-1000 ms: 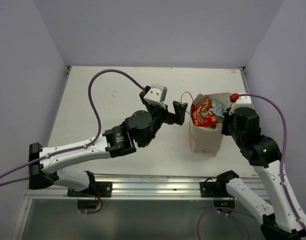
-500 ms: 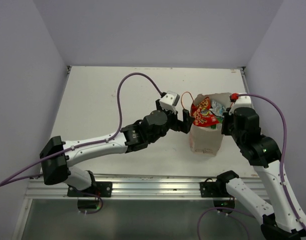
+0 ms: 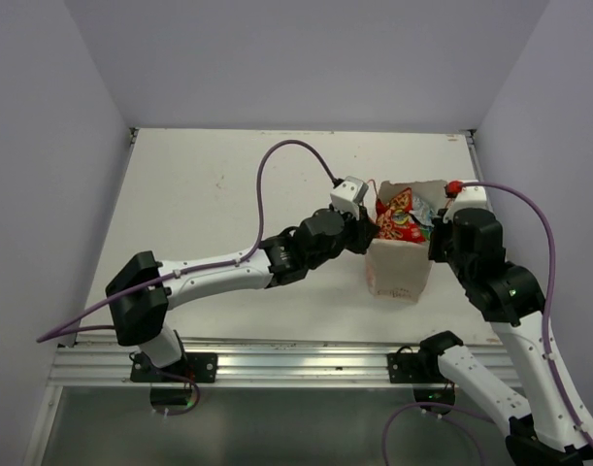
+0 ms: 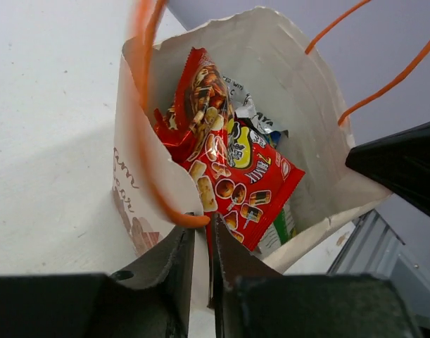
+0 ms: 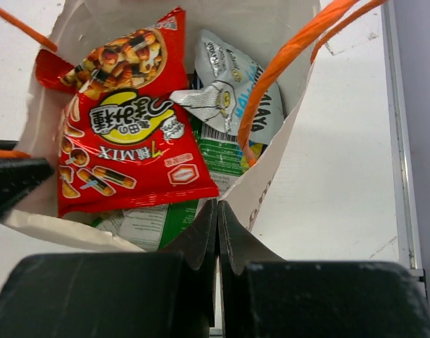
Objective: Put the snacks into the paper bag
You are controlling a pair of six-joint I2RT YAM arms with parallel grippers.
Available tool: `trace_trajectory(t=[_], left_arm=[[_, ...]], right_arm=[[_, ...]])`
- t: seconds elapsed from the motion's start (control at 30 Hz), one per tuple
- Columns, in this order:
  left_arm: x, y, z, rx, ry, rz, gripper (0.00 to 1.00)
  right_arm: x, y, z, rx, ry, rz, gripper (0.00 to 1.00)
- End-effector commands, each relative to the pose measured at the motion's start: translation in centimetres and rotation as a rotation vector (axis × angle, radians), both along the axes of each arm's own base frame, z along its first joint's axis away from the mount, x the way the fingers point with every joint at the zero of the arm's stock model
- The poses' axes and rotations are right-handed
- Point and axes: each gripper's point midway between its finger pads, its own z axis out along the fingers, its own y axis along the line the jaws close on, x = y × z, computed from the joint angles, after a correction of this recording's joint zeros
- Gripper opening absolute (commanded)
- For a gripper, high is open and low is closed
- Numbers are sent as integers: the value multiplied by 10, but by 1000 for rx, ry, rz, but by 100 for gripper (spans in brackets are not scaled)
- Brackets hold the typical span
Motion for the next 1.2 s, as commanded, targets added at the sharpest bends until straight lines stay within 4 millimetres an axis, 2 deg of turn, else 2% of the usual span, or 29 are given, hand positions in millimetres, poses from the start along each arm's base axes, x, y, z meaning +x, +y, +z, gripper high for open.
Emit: trace_trajectory(t=[0.0,0.07,0.23,0.37,0.4,0.47,0.5,0.53,0.6,0.63,0.7,0.73,0.77,0.8,0.87,0.9,1.0,1.17], left_arm=[[12,-8,47,-103,-73,-4,14],[16,-11,58,-118,-97,-6,0],[22,-5,84,-146,-140,34,0],[29,17,88,-120,-149,129,0],[29,23,82,-106,-145,147,0],[29,38,88,-110,-151,190,0],[29,44,80,-92,-146,204,0],[27,52,85,-97,-149,217,0],[27,64,77,-74,-146,257,0],[25,71,83,-81,-152,272,0],[22,82,81,-66,-160,314,0],[18,90,87,-70,-169,329,0],[19,98,87,-65,-173,370,0],[13,102,84,-52,-175,378,0],[9,118,90,-51,-183,428,0],[6,121,85,-36,-181,435,0],[0,139,86,-27,-181,476,0],[-5,162,91,-28,-183,518,0]], right_arm=[[4,6,-2,6,4,27,0],[7,10,-4,9,20,40,0],[16,23,0,28,29,91,0],[24,33,9,52,16,124,0],[27,37,9,63,21,135,0],[33,49,10,92,25,172,0],[37,53,12,106,18,176,0],[41,60,15,117,5,197,0],[47,70,16,127,3,208,0],[48,81,18,130,-1,239,0],[53,92,20,114,-1,241,0],[50,108,21,109,-7,284,0],[54,113,22,87,-12,275,0],[49,128,24,83,-14,314,0],[50,142,29,75,-29,333,0],[54,147,27,61,-25,320,0],[46,172,30,47,-36,370,0],[42,190,39,32,-63,386,0]])
